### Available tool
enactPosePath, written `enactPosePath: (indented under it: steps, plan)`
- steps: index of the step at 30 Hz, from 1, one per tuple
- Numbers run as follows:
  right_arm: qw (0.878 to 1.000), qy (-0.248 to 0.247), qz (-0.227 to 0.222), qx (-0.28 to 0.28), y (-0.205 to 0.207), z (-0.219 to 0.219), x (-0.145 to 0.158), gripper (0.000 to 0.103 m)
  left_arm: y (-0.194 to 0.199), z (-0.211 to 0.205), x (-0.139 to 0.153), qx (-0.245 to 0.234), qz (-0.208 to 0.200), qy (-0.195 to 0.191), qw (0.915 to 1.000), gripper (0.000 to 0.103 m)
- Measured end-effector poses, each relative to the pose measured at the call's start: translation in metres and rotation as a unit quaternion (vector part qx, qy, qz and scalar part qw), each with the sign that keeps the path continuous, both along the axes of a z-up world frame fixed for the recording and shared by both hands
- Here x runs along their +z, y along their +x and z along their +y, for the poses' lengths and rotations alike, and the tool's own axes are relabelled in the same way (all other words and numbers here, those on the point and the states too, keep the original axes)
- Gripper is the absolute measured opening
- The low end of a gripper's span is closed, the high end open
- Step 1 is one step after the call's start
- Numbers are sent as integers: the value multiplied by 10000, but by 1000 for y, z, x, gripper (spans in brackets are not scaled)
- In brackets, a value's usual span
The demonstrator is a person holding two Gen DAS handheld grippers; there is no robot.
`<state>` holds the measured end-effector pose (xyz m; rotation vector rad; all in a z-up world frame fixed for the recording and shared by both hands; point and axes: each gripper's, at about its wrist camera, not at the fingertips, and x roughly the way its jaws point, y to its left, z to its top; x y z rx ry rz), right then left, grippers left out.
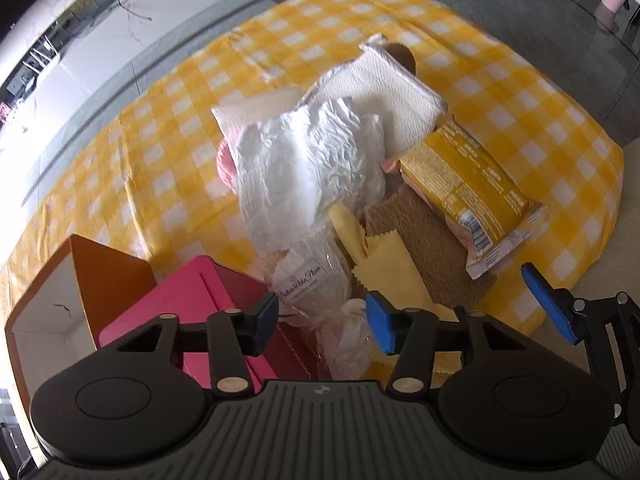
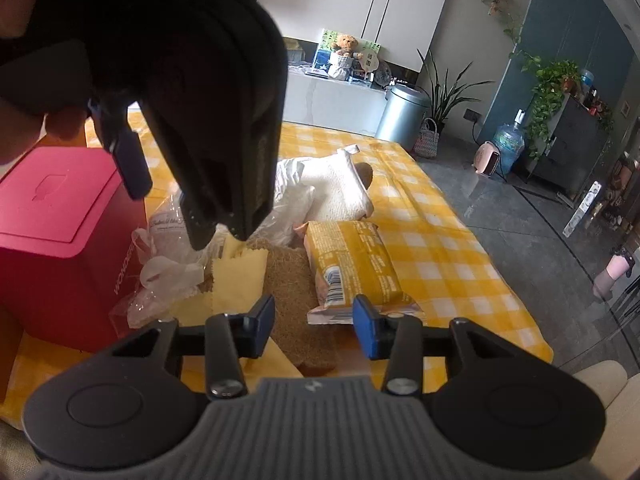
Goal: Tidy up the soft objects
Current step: 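Grasp the clear plastic bag with the left tool while the right tool opens off the yellow cloth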
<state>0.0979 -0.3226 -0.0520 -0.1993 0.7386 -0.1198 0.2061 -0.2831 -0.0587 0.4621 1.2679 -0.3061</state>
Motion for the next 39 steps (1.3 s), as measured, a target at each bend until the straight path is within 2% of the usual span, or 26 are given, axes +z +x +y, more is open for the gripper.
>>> enactPosePath:
  steps: [2,5,9,12,16,18,20,21,23,24,26,28,30,33,37,38,39]
  plan:
    - [9999,114,13,-52,1,-4,0,42,5,-7,-11,113,204,228,9995,52]
    - [9996,261,9,-84,1,-9,0,42,11,-14,-28,351,291,593,9972,46]
    - [9994,333,-61,-50,-1,-11,0,42,16,-21,-41,544,429,660,9954,45]
    - [9995,282,-105,-59,-3,-9,0,42,23,-21,-46,954,462,541,9929,50]
    - [9996,251,-134,-13,-6,-8,1,42,27,-28,-54,1022,247,741,9917,65]
    - [9996,261,-131,-10,-6,-8,1,42,22,-35,-62,950,-1,986,9906,72]
    - [9998,189,-53,-43,-6,-6,-1,42,19,-46,-73,697,26,1372,9881,75]
    - [9998,190,-23,-45,-6,-6,-2,42,20,-47,-76,673,56,1422,9875,76]
    - [9997,247,-57,-56,-6,-8,-1,42,22,-45,-75,729,93,1399,9874,74]
    - [9995,287,-82,-59,-7,-9,0,42,23,-43,-73,758,113,1370,9876,70]
    - [9995,157,-143,-225,-7,-9,2,42,25,-40,-69,590,233,1279,9898,47]
    - [9995,85,-133,-268,-6,-8,1,42,31,-29,-66,782,629,925,9906,44]
    - [9996,189,-91,-207,-4,-10,0,42,31,-23,-60,736,658,718,9925,43]
    - [9991,349,-58,-250,-3,-14,1,42,24,-20,-49,532,491,652,9952,43]
    - [9979,581,12,-283,1,-18,0,43,1,-21,-17,-96,103,415,9990,43]
    - [9976,647,52,-243,2,-18,0,45,-3,-19,-10,-155,8,339,9993,43]
    - [9969,768,131,-147,4,-18,-1,54,-6,-16,-4,-163,-48,247,9995,43]
